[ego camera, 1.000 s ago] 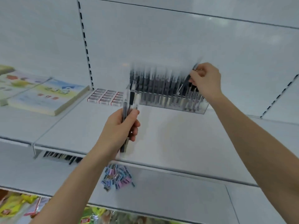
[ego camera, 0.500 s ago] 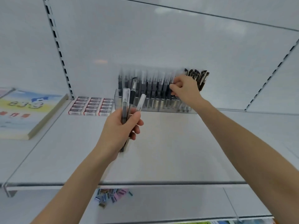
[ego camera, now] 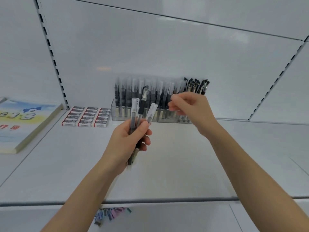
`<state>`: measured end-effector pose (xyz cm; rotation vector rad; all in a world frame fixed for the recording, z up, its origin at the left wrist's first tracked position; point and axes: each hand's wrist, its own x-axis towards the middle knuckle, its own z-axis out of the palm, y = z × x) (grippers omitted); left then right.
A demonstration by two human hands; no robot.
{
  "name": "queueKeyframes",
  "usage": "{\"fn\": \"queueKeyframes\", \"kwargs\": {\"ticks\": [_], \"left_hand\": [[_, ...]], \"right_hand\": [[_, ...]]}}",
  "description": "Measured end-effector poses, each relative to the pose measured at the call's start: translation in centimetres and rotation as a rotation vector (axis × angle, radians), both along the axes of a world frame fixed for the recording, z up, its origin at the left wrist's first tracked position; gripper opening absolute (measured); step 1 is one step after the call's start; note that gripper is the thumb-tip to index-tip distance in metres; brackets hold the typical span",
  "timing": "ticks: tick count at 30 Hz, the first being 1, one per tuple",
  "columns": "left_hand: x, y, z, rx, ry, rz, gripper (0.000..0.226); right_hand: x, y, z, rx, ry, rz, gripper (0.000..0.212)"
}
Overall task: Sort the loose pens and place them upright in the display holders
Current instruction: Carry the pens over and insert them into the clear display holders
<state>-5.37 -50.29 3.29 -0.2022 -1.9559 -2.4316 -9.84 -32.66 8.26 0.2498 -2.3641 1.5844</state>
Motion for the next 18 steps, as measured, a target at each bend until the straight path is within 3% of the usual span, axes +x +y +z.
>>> {"fn": "queueKeyframes", "kwargs": {"ticks": [3,8,11,15,18], "left_hand": [[-0.3,1.2,0.1,0.0,0.01,-0.026,0.009],[-0.8,2.0,-0.2,-0.058,-0.01,-0.051,0.011],[-1.1,1.3,-0.5,-0.199,0.028,0.032,0.015],[-1.5,0.3,-0.5,-0.231,0.018,0.076,0.034],[-1.3,0.2,-0.2,-0.216,0.006,0.058,0.04]], "right_hand": [[2.4,-0.8,0.1,-0.011,-0.079,0.166,0.007],[2.5,-0.4,-0.3,-0.039,-0.115,0.188,0.013],[1.3,1.3,1.0,-0.183,-0.055,0.05,0.012],[-1.6,2.8,2.2,-0.006,0.175,-0.247,0.009],[-3.6,2.5,2.5,0.092,0.225,-0.292,0.006]]}}
